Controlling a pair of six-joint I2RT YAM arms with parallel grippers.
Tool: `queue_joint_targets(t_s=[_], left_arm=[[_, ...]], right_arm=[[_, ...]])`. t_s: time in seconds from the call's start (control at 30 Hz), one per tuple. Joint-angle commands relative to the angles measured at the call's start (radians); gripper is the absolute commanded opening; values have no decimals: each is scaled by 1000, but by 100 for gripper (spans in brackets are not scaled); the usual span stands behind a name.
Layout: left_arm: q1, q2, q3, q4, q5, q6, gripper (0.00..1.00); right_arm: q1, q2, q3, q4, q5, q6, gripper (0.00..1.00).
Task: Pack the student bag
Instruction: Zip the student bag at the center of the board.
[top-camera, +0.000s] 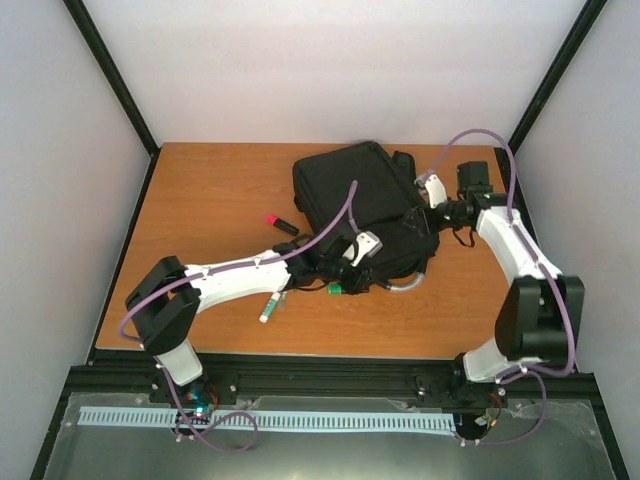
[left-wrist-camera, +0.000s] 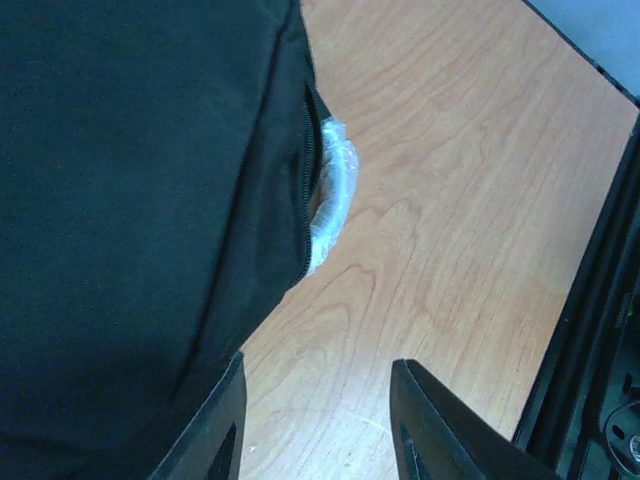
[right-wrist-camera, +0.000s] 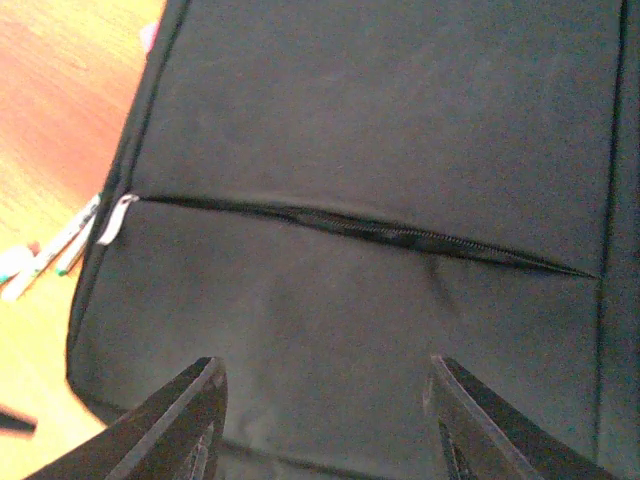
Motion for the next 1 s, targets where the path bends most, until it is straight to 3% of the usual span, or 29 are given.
queue_joint_targets(t_s=[0.0,0.13,0.33,0.57,0.83,0.97], left_arm=[[12,-58,34,-118,-109,-51,45],[43,-88,25,-161,-207,-119,60],[169,-121,-60,-125,-160,-264,65],[205,-105,-130,-7,-38,-302,71],[203,18,-90,137,83,-335,69],[196,111,-3,179,121,-347,66]], right_arm=[[-1,-145,-79,-83,53,-94,55],[10,-269,-167,-128,64,-159,56],[68,-411,-307,-151,84,-297,57],[139,-337,-373,-113,135,-323,54],[153,-238,-345,-62,107,-276,52],[138,-210,-336,3,283,-209,47]])
